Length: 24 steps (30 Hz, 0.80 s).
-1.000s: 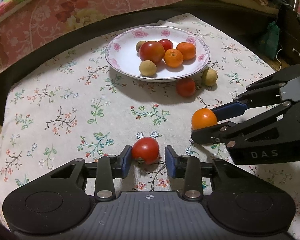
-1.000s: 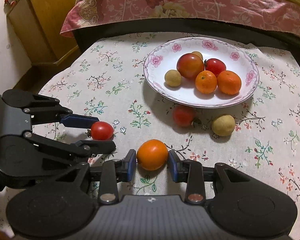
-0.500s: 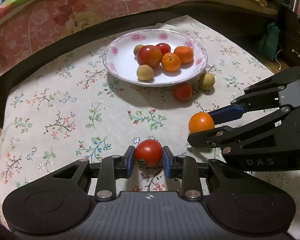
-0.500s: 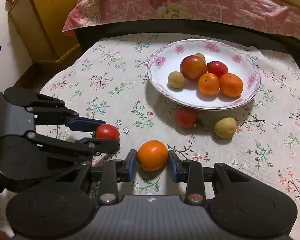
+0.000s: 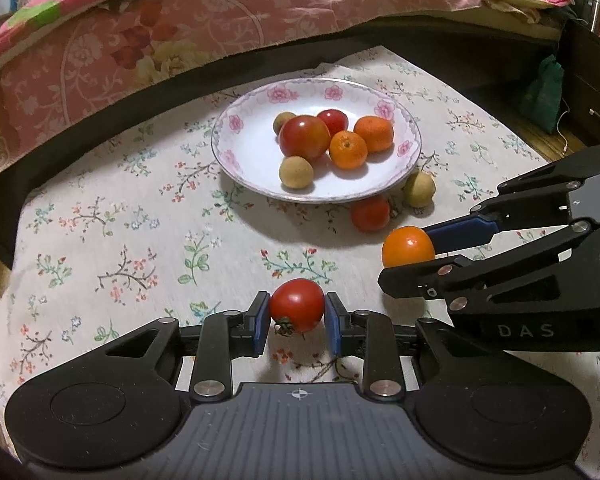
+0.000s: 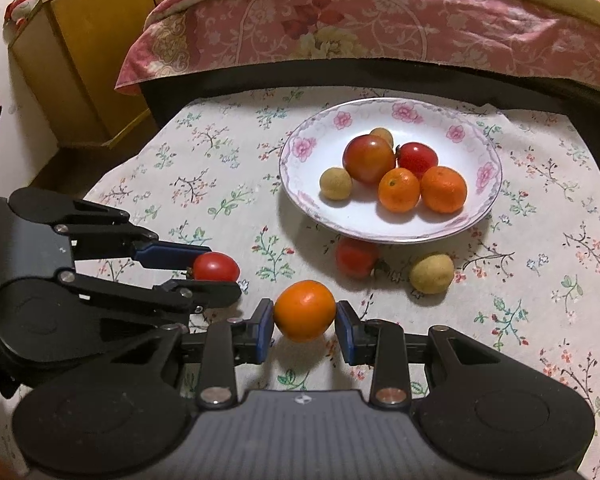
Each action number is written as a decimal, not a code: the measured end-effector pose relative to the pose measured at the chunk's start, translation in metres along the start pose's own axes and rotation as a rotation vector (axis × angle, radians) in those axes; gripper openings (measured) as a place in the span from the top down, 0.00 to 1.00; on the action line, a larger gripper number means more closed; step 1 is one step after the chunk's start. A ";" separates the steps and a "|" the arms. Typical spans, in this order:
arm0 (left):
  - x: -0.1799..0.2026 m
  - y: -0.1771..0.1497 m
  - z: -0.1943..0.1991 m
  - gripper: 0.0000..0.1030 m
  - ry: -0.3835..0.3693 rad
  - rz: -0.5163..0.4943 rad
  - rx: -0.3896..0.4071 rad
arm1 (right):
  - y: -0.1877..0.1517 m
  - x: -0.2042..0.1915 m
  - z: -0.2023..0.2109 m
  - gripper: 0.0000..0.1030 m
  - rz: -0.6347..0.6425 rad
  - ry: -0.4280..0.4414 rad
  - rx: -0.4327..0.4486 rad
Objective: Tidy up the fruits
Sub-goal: 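Carry the tomato in left tool and tangerine in right tool over the plate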
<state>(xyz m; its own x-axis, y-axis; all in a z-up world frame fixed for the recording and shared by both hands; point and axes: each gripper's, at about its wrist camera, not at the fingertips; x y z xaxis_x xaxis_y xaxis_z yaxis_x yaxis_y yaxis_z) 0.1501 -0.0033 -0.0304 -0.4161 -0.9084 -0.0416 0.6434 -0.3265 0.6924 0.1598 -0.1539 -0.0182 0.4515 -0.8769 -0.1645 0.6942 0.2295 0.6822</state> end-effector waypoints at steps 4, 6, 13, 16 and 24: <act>0.001 0.004 0.001 0.65 0.010 -0.006 0.010 | 0.004 0.001 0.002 0.68 -0.009 -0.008 0.014; 0.001 0.006 0.001 0.65 0.012 -0.007 0.012 | 0.005 0.003 0.003 0.67 -0.014 -0.011 0.018; 0.002 0.012 0.000 0.66 0.023 -0.013 0.021 | 0.008 0.006 0.005 0.67 -0.023 -0.023 0.029; 0.003 0.015 -0.001 0.66 0.027 -0.014 0.027 | 0.009 0.008 0.005 0.67 -0.029 -0.026 0.034; 0.005 0.021 -0.002 0.66 0.038 -0.019 0.037 | 0.013 0.013 0.005 0.67 -0.044 -0.034 0.046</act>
<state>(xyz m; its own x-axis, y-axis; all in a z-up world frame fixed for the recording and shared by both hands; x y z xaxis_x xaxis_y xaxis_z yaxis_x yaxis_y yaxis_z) 0.1634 -0.0150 -0.0177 -0.4028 -0.9116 -0.0817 0.6114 -0.3344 0.7172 0.1721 -0.1641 -0.0083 0.4007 -0.9000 -0.1714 0.6864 0.1710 0.7069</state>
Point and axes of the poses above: each gripper's, at about its wrist camera, not at the fingertips, and z roughly against the way its jaws point, x to its right, y to its top, and after that the axes turned 7 degrees about x, right-handed
